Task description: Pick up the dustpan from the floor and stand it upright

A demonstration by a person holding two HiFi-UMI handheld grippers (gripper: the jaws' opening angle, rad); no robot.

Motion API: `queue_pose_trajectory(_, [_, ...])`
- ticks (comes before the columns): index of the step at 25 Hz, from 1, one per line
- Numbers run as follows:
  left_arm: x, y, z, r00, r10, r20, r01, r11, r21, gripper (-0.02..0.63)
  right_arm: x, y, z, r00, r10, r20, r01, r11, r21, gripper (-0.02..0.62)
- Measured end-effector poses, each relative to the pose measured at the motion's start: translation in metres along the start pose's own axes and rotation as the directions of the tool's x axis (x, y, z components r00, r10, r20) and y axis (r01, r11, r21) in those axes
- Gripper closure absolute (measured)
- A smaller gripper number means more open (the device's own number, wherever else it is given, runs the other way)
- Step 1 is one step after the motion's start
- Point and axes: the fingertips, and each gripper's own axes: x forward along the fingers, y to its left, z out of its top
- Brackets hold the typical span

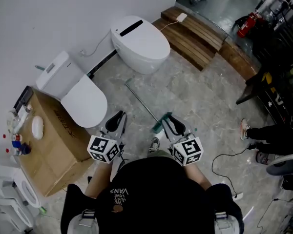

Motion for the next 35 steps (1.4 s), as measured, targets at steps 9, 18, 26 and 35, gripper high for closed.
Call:
queue_pose_trajectory(9, [0.071,0.019,-0.016,0.999,-0.006,-0.032,0.000,0.987,-0.160,0.430,0.054,-0.046,-0.023,0.989,0.083,-0.121,-0.082,0.997,0.009,0.460])
queue_pose_trajectory(18, [0.134,0.089,-0.045,0.989,-0.052,-0.138,0.010,0.957,-0.291,0.334,0.118,-0.077,-0.049,0.977,0.004,-0.214,0.011,0.998,0.067,0.431])
queue_pose_trajectory(26, [0.202,0.150,-0.074,0.949,-0.151,-0.278,0.049,0.938,-0.343,0.334,0.180,-0.107,-0.072,0.955,-0.098,-0.278,0.148,0.976,0.163,0.431])
queue_pose_trajectory(35, [0.283,0.216,-0.141,0.903,-0.182,-0.388,0.017,0.920,-0.392,0.334,0.258,-0.146,-0.138,0.913,-0.160,-0.374,0.247,0.949,0.196,0.431])
